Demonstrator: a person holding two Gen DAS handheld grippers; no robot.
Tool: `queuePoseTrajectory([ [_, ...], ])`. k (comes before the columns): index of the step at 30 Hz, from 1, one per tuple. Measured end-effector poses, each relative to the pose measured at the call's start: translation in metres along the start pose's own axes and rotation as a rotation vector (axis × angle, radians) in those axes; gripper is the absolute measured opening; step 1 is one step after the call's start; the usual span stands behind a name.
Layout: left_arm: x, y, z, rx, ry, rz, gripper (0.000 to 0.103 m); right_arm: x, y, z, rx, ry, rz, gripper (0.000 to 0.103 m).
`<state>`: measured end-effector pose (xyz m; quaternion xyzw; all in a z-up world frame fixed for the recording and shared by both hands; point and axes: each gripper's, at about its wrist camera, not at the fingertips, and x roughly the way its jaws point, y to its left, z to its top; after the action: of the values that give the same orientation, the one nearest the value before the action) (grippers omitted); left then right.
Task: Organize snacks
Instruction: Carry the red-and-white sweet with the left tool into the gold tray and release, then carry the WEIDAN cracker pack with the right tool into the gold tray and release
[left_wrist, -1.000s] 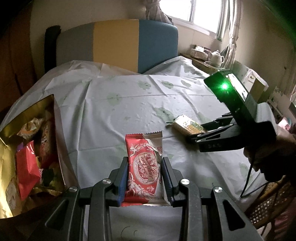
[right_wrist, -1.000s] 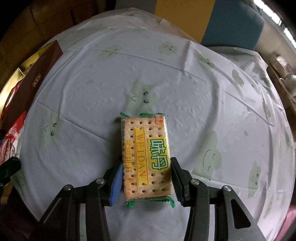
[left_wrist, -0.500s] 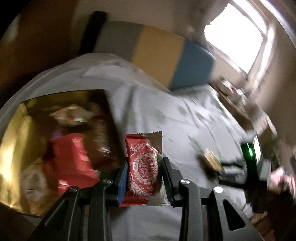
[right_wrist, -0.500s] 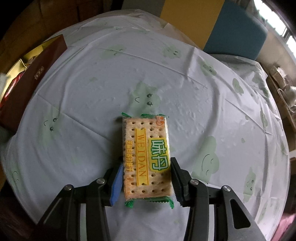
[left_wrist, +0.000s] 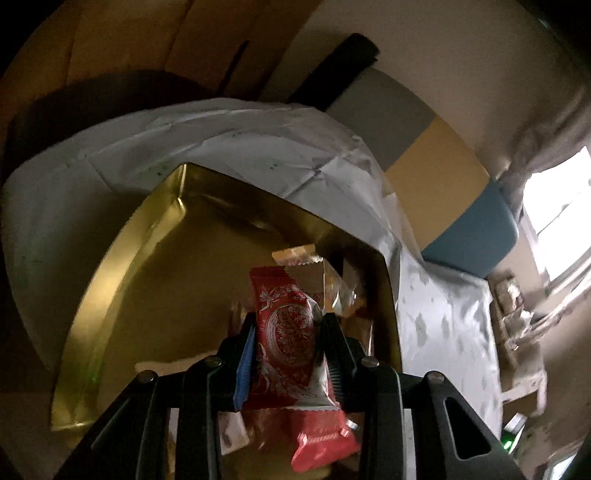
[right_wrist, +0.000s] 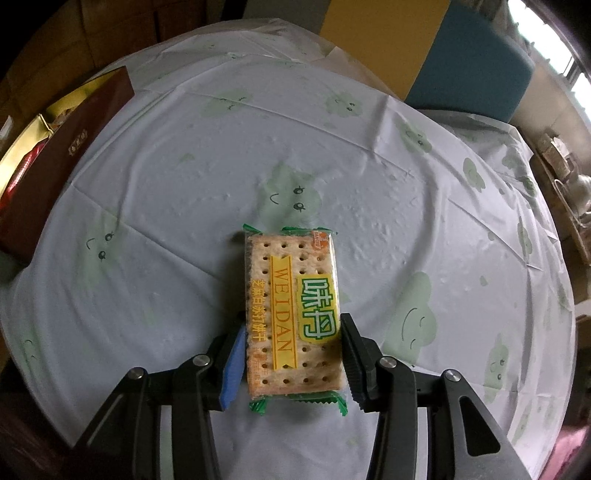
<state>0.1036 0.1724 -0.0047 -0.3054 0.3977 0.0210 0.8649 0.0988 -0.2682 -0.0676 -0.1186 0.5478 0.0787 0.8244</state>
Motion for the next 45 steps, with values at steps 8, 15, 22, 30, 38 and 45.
queuePoseTrajectory([
  [8,0.050,0.000,0.021,-0.050,0.059,0.007,0.037,0.000,0.000,0.000,0.000,0.000,-0.001,0.047],
  [15,0.065,0.014,0.018,-0.034,0.101,0.095,0.041,0.000,-0.002,0.001,0.000,0.001,0.001,0.047],
  [22,0.049,0.013,0.009,0.050,0.031,0.184,0.040,0.000,0.000,0.000,-0.006,-0.001,-0.007,0.047],
  [30,0.036,0.000,-0.016,0.161,0.004,0.219,0.040,-0.001,0.003,0.000,-0.010,-0.004,-0.020,0.047],
  [38,0.022,-0.023,-0.041,0.260,-0.003,0.230,0.040,-0.003,0.006,-0.001,-0.025,-0.010,-0.036,0.047],
  [45,0.017,-0.042,-0.060,0.334,-0.006,0.230,0.040,-0.006,0.008,-0.003,-0.042,-0.014,-0.048,0.047],
])
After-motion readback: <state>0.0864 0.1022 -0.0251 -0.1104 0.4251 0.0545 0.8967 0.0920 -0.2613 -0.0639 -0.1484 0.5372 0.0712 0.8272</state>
